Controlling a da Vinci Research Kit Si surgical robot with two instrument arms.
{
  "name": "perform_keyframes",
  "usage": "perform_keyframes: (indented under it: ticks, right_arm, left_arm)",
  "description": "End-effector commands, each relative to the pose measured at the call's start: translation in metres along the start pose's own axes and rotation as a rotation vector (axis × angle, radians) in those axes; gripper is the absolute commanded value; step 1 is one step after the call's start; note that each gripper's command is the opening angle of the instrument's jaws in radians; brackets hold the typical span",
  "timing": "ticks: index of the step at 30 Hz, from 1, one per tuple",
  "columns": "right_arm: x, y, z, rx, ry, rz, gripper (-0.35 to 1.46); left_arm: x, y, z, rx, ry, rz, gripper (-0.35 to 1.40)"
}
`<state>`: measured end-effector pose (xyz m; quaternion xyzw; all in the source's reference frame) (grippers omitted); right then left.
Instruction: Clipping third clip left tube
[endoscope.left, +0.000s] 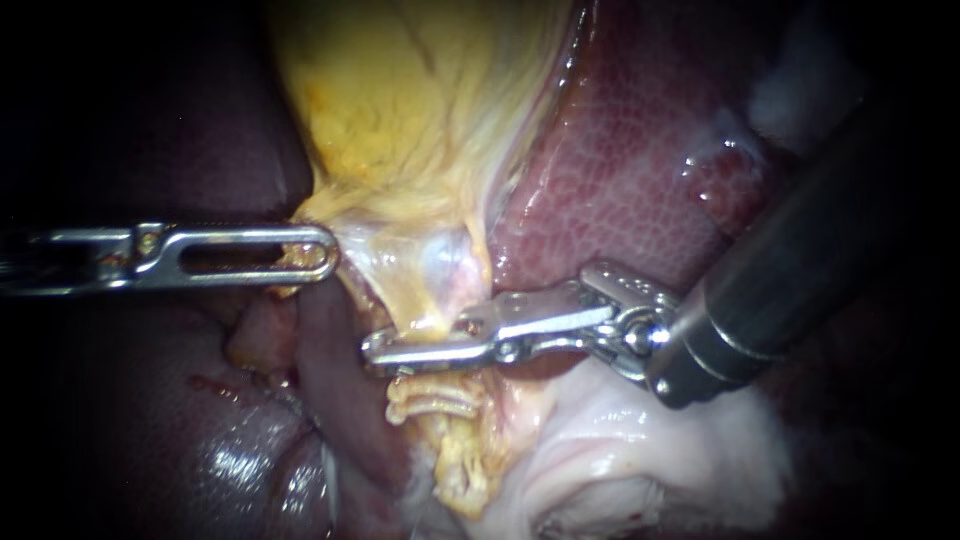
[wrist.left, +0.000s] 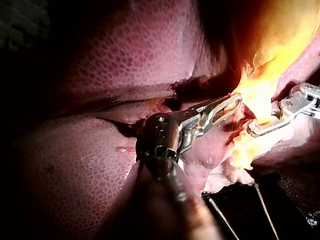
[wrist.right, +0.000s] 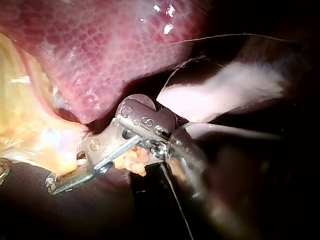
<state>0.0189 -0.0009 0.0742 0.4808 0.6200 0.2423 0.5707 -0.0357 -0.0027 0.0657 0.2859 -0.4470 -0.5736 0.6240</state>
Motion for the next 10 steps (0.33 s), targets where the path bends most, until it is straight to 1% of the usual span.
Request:
perform_keyframes:
  ticks: [1, 10]
  right_arm:
    - [-0.0001, 0.0000, 0.0001, 0.000, 0.000, 0.001, -0.35]
    - [-0.0001, 0.0000, 0.0001, 0.001, 0.000, 0.001, -0.35]
  left_arm:
    - [0.0000, 0.0000, 0.0000, 0.000, 0.000, 0.000, -0.35]
    - [0.0000, 0.0001, 0.0000, 0.000, 0.000, 0.000, -0.35]
